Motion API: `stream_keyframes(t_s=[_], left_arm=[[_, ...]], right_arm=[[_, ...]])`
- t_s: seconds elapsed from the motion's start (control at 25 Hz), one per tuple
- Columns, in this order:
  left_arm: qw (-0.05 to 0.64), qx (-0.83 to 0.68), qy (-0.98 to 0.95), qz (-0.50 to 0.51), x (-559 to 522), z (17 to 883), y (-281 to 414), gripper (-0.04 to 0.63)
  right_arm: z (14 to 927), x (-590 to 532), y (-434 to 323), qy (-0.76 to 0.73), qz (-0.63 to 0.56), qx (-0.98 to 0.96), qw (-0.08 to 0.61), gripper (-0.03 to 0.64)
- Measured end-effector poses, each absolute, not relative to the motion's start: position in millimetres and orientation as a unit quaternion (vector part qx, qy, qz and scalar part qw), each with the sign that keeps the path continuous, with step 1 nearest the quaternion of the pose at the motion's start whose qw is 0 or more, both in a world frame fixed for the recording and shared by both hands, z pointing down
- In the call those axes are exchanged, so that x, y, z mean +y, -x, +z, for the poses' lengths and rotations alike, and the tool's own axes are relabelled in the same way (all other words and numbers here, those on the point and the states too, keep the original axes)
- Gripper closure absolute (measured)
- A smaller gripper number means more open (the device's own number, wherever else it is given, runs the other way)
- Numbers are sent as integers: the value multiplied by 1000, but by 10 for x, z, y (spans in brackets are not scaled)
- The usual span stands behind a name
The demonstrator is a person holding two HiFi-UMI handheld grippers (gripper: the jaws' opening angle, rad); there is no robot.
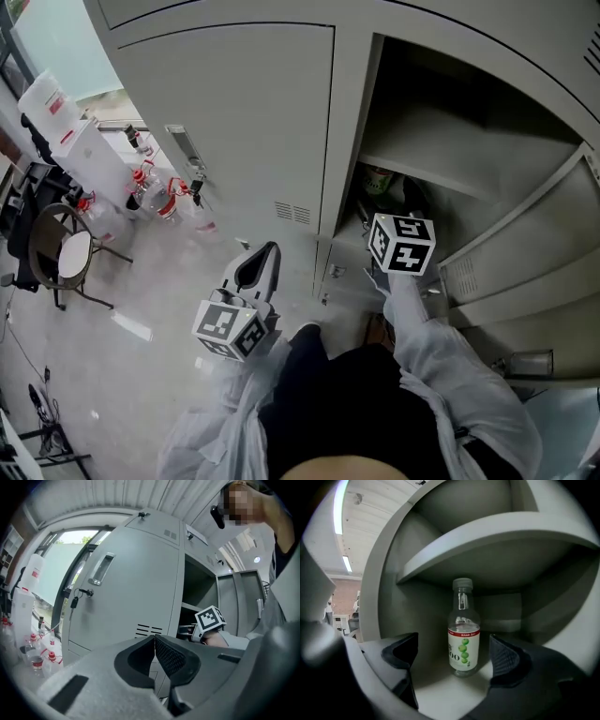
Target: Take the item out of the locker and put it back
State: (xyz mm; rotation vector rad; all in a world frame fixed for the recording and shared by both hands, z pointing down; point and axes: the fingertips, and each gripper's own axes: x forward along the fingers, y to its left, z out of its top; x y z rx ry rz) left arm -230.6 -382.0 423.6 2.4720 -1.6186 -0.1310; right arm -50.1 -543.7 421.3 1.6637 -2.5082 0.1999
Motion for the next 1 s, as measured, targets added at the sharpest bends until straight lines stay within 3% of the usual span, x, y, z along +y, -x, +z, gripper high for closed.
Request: stream_keyframes(t_s=[0.36,0.4,0.48,1.0], left_arm=[[96,-514,-852,-33,-4050,4269,2219,588],[97,-514,-852,-32,-4048,4275,2232,588],[101,-517,-850,-33,-4042,4288,2259,588],[104,-519,-848,-20,-3723,4455,2103,588]], right_arm=[[4399,-5968,512,-570,72,-814,89,163],[4414,-6003,498,-575,71,-810,90,182],[4447,-6052,461,-585,67,-802,97,300],[4468,-5695,486,-527,62,-840,111,307]])
